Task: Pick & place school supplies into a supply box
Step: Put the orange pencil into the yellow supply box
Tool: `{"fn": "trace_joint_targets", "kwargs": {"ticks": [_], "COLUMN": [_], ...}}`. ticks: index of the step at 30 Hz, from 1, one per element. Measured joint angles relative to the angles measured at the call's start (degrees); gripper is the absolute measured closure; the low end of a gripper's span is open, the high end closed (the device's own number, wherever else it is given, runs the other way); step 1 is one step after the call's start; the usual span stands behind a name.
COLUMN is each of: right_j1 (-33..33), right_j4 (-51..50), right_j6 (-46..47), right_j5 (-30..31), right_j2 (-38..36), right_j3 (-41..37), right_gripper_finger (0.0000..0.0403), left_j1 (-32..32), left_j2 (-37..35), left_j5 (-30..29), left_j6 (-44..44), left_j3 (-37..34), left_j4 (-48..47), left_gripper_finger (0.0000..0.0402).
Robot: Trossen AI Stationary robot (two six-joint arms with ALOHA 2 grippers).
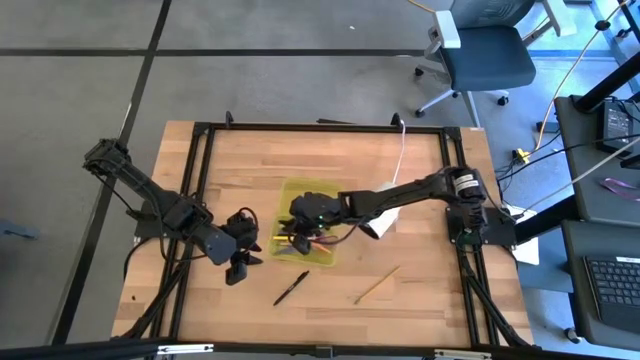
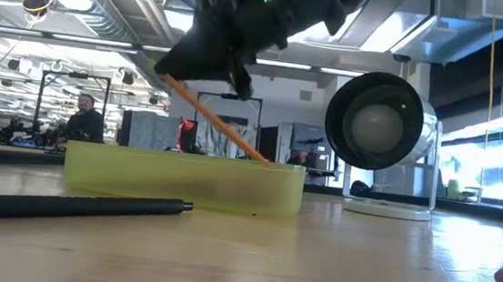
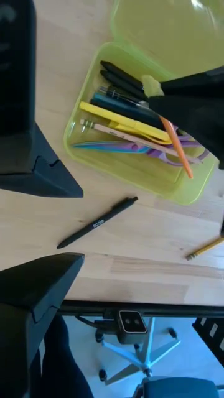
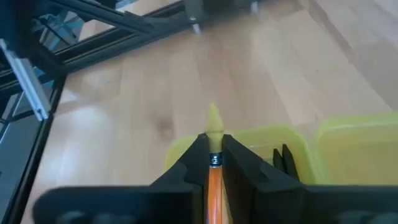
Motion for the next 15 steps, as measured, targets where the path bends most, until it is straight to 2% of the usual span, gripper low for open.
{"fn": "trace_joint_targets", "kwargs": {"ticks": [15], "right_j1": [-0.93], "right_j4": [0.17], "right_j6": [0.83], "right_j5": [0.0], "right_j2": [3.48], "right_j3": [0.0], "right_gripper_finger": [0.0364], "left_j1": [0.0], "left_j2": [0.04], "left_j5": [0.01], "left_j6": [0.51], "left_j3": [0.0], "left_j4": [-0.02], "left_gripper_finger": [0.0256]}}
